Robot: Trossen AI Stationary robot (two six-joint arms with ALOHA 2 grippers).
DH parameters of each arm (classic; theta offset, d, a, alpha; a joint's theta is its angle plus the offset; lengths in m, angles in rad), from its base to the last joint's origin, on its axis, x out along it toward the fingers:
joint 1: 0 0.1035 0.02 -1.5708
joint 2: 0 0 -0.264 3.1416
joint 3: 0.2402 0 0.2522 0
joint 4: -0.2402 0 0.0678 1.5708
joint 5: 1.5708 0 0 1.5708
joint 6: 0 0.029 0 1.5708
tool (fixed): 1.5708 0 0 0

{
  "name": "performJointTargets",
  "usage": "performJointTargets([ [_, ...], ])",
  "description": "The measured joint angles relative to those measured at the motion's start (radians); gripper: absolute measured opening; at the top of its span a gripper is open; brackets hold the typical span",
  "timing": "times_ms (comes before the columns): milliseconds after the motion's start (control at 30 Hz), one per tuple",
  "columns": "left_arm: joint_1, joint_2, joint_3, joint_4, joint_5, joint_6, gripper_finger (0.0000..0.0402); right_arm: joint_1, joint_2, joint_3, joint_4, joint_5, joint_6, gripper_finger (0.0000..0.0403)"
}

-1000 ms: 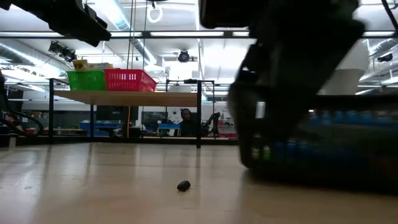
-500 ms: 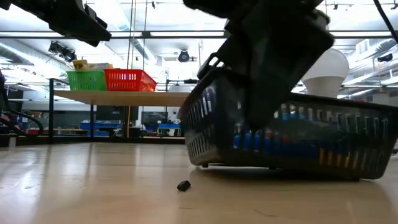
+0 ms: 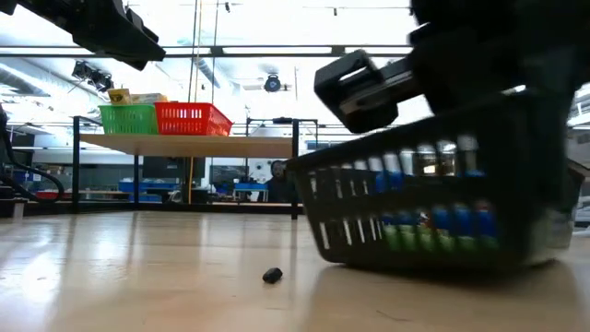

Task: Pick & Place Office Desk Supplies
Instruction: Put the black basket on the shelf

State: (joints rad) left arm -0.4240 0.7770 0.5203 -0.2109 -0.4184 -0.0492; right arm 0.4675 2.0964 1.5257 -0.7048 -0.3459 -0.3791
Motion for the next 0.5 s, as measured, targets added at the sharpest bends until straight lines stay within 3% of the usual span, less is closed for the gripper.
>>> performJointTargets([
  [200, 0.0, 0.0, 0.0, -0.002, 0.0, -0.021, 0.0009, 0.032, 0.0, -0.001, -0.054, 0.045, -0.24, 0.0006],
  [500, 0.0, 0.0, 0.0, -0.001, 0.0, -0.022, 0.0009, 0.064, 0.0, -0.001, -0.055, 0.095, -0.431, 0.0005],
])
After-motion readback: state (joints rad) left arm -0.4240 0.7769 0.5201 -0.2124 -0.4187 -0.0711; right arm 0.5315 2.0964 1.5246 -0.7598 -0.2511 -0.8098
